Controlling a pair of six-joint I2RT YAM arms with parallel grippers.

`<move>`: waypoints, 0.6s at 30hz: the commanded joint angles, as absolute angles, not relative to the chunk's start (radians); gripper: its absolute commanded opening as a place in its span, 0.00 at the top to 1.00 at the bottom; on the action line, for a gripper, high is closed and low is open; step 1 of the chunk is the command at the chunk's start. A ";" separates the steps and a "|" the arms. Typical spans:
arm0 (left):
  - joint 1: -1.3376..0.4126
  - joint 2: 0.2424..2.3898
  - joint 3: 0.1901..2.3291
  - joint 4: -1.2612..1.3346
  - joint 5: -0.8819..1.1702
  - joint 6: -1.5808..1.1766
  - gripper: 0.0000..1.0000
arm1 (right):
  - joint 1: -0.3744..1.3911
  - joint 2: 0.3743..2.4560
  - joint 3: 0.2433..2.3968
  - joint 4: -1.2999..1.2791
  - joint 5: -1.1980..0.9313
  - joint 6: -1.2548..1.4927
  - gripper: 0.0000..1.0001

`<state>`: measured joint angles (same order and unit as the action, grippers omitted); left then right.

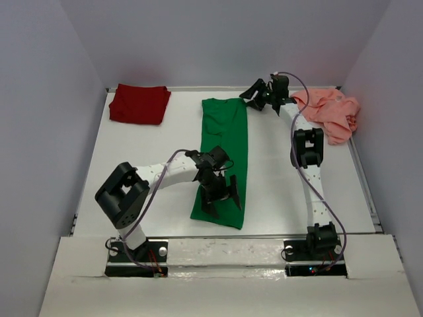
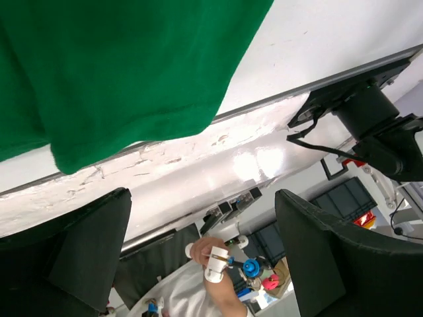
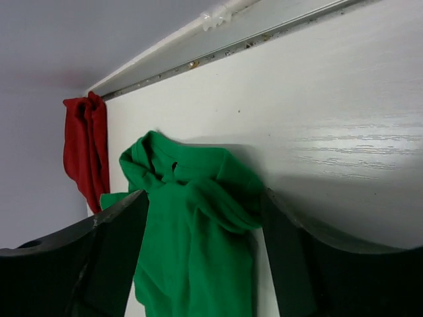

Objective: Fold and stack the t-shirts
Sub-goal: Fold the tshirt

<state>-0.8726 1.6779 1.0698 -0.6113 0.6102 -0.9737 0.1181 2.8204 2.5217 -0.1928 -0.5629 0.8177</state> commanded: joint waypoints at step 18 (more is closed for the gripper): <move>-0.384 1.525 1.123 -0.801 0.353 -0.609 0.01 | 0.009 2.340 2.143 -0.224 -0.569 0.582 0.21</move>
